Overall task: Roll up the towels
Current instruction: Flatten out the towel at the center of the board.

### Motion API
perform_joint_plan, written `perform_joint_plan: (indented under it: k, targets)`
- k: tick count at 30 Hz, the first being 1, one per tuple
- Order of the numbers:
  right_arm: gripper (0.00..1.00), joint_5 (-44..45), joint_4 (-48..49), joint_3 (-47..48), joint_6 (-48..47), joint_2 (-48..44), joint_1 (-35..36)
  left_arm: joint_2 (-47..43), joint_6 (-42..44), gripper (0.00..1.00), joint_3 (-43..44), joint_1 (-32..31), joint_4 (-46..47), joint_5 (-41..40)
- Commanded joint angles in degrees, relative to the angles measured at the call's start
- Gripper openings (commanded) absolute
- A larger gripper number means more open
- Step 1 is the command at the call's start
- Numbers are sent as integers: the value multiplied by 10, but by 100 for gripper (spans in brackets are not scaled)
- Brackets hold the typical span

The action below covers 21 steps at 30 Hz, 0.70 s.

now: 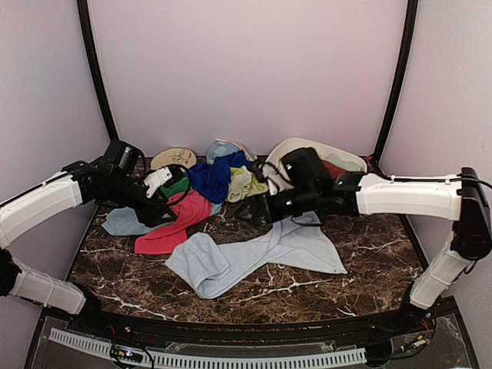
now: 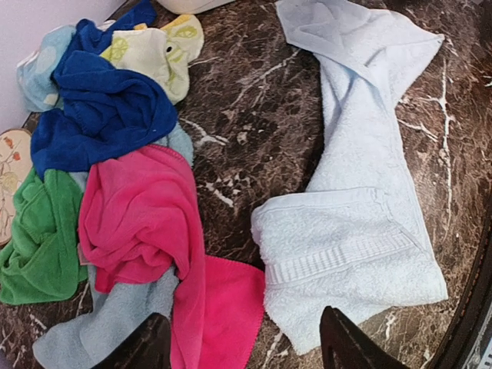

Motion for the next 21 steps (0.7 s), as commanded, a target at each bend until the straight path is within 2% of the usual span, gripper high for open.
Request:
perform_joint_plan:
  k: [1,4,8,12,17,19,21]
  targets:
    - [79,98,-85,2,-19,-69,-146,32,37,72,15,-9,-66,80]
    - [79,165,-129,7,-37,-58,-201,54,46,76,14,-62,-56,63]
    - [78,240,-159,14,-54,-10,-218,108,25,76,40,-137,-10,46]
    - [74,250,-160,15,-58,47,-224,175,36,76,86,-185,-21,53]
    - [73,260,-161,24,-58,89,-226,229,61,75,102,-245,-12,37]
    - [73,270,-160,27,-56,99,-228,260,61,72,108,-257,-15,22]
    - [71,271,-159,32,-56,109,-230,280,59,64,108,-259,-16,-7]
